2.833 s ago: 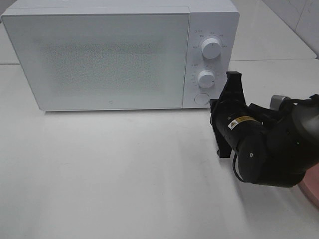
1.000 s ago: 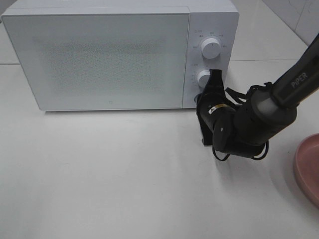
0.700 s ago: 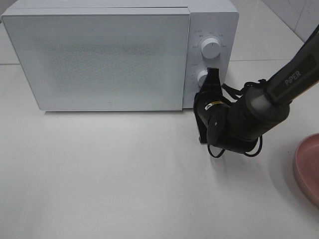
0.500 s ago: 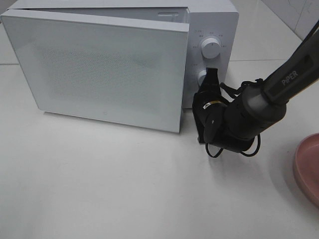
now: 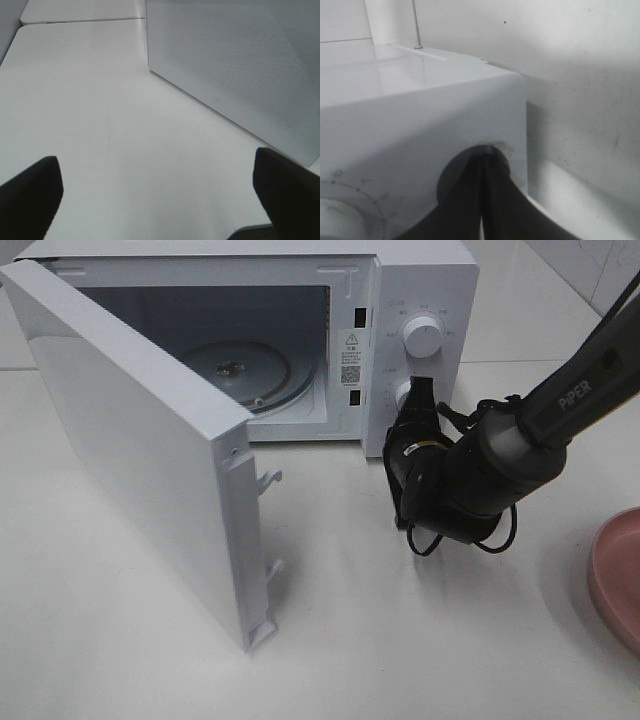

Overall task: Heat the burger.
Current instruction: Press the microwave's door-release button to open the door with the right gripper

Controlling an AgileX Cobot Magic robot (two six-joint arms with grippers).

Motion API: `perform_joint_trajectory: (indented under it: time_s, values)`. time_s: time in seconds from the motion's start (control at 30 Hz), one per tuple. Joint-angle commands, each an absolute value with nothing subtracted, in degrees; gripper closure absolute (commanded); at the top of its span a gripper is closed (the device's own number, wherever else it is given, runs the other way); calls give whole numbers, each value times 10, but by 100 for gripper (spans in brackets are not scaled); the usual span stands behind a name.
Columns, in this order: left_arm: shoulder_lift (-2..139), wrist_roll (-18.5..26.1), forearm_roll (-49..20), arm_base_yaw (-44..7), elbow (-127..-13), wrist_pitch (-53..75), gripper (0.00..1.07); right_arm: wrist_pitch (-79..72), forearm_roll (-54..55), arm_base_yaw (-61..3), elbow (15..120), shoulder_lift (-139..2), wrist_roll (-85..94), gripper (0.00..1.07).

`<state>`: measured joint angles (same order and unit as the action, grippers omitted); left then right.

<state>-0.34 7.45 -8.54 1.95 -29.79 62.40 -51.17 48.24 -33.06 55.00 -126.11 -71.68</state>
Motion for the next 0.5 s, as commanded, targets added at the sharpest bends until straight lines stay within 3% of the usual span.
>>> perform_joint_trajectory:
  time_s: [0.03, 0.5]
  values:
    - [-18, 74, -86, 17, -297, 614, 10, -576, 457, -322, 591, -1275, -715, 107]
    - [-18, 74, -86, 17, -297, 614, 10, -588, 503, -351, 591, -1274, -690, 107]
